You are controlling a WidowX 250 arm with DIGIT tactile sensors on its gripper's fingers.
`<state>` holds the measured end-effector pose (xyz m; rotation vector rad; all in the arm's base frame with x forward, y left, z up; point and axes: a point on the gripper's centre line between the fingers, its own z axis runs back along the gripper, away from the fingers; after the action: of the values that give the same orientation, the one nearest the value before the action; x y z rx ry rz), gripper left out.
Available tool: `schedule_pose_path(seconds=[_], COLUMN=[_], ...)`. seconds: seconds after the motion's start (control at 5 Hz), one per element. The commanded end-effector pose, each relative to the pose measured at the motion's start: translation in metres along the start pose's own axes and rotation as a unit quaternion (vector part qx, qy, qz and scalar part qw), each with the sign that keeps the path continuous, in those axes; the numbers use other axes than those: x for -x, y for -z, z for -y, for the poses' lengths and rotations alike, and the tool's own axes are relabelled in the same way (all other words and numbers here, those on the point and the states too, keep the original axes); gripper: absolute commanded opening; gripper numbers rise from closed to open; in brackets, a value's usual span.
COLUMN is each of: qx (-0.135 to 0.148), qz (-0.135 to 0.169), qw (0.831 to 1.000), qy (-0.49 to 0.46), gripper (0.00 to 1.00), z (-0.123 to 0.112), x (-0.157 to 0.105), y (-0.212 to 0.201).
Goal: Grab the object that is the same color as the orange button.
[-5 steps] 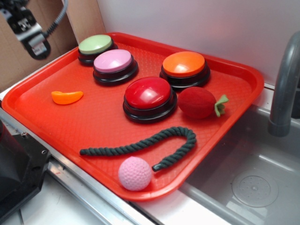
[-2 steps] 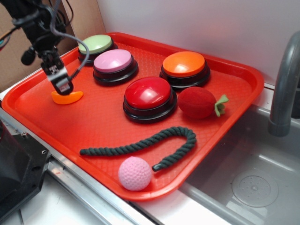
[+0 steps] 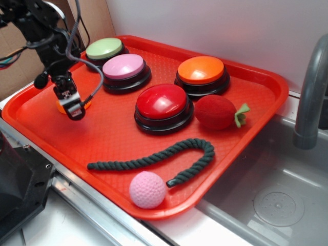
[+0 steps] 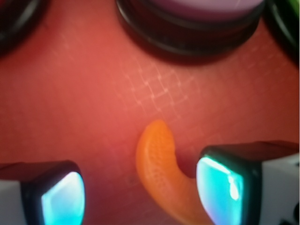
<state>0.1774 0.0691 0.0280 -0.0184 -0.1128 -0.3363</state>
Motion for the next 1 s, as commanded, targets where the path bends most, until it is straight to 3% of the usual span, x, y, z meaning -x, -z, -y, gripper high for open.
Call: schedule_pose_path(seconds=[0.0,0.2,0.8], qx=[-0.008,-0.01,-0.018], qz=[0.001,0.004,-0.002], qw=[1.0,1.0,1.0], qy=[0.007,0.006,-0.002], gripper=[0.98,0.0,0.0], z=[-0.0033,-0.0022,-0.0032], x=[-0.0066,-0.0059,-0.0058], y=[0.0118,0.0124,0.0119])
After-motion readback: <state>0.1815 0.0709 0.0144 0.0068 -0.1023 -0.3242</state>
